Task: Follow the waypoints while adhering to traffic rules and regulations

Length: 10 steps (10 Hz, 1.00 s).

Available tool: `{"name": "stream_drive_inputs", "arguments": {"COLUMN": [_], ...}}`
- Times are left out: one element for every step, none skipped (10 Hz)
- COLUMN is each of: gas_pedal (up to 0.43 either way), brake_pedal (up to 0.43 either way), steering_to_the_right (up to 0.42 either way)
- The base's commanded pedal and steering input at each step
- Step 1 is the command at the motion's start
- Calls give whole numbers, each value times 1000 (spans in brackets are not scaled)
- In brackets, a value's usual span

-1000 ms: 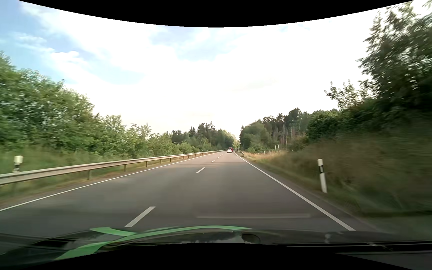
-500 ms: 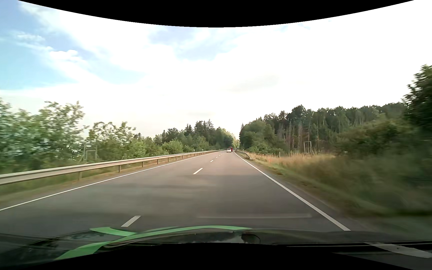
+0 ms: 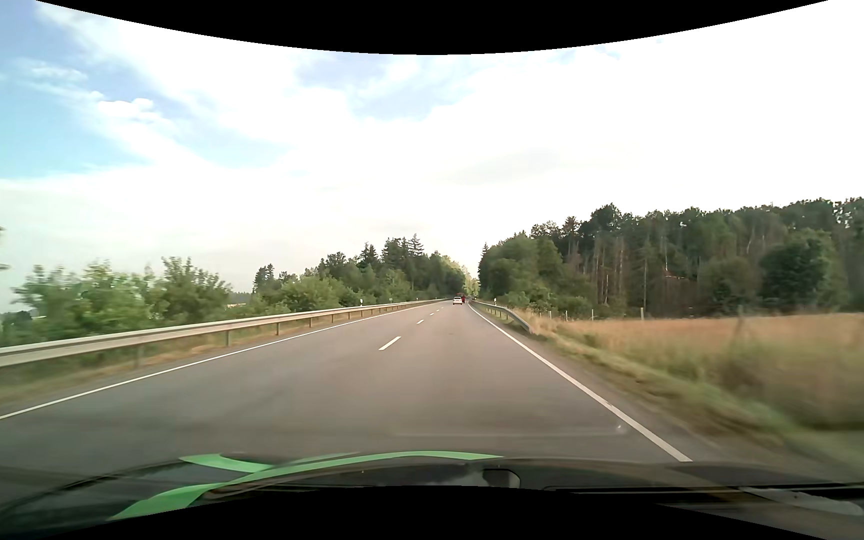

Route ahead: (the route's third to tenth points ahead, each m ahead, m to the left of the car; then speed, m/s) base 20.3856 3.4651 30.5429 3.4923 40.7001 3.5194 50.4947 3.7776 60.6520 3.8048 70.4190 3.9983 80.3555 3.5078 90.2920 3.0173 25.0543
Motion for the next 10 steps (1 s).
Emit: {"name": "stream_drive_inputs", "arguments": {"gas_pedal": [209,209,209,209,209,209,209,220,220,240], "brake_pedal": [0,0,0,0,0,0,0,0,0,0], "steering_to_the_right": [-1,-2,-2,-3,-3,-3,-3,-3,-2,-2]}}
